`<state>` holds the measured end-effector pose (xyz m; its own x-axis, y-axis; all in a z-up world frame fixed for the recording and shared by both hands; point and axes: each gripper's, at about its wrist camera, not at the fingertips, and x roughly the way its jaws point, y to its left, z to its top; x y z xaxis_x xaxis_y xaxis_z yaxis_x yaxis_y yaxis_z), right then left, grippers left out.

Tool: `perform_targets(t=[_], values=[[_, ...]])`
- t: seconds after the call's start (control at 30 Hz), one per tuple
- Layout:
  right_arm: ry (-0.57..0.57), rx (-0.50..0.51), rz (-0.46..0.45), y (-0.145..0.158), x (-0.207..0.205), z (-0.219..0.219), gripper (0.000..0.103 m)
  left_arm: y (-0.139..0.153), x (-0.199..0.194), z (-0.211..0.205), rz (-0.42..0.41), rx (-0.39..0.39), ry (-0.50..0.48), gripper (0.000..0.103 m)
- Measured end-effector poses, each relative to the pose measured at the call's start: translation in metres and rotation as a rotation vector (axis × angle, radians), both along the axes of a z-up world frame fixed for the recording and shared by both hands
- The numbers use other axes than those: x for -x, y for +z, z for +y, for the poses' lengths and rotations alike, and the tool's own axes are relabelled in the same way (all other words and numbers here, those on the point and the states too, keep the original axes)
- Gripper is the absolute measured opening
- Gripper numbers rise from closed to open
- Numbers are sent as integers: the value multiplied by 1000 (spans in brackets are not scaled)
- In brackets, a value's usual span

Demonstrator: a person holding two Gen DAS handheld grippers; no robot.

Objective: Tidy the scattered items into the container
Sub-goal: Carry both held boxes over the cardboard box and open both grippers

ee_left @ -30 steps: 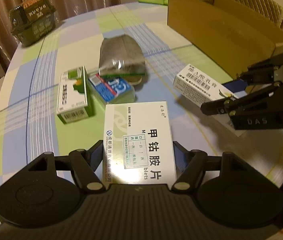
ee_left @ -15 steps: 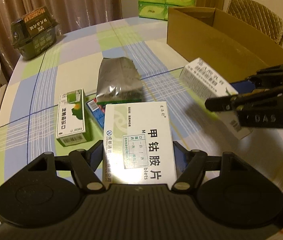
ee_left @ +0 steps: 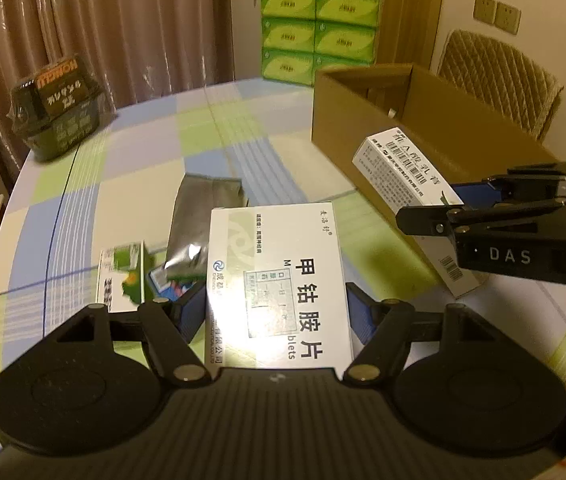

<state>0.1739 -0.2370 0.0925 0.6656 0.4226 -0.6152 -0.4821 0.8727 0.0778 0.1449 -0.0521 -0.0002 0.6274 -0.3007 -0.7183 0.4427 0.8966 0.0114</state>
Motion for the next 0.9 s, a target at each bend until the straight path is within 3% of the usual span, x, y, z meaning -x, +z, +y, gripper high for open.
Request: perform_targets(t=[0.23, 0.37, 0.57, 0.73, 0.9], values=[[-75, -34, -133, 41, -12, -22, 35, 24, -12, -28, -51, 24, -37, 67], [-149, -58, -158, 58, -26, -47, 35, 32, -18, -52, -62, 45, -69, 67], [-227, 2, -202, 68, -47, -84, 35, 37, -26, -98, -69, 91, -128, 67], [-342, -16, -150, 57, -61, -121, 35, 39, -31, -133, -73, 140, -148, 67], [-360, 6, -120, 49, -67, -136, 35, 37, -42, -162, -57, 173, -154, 67]])
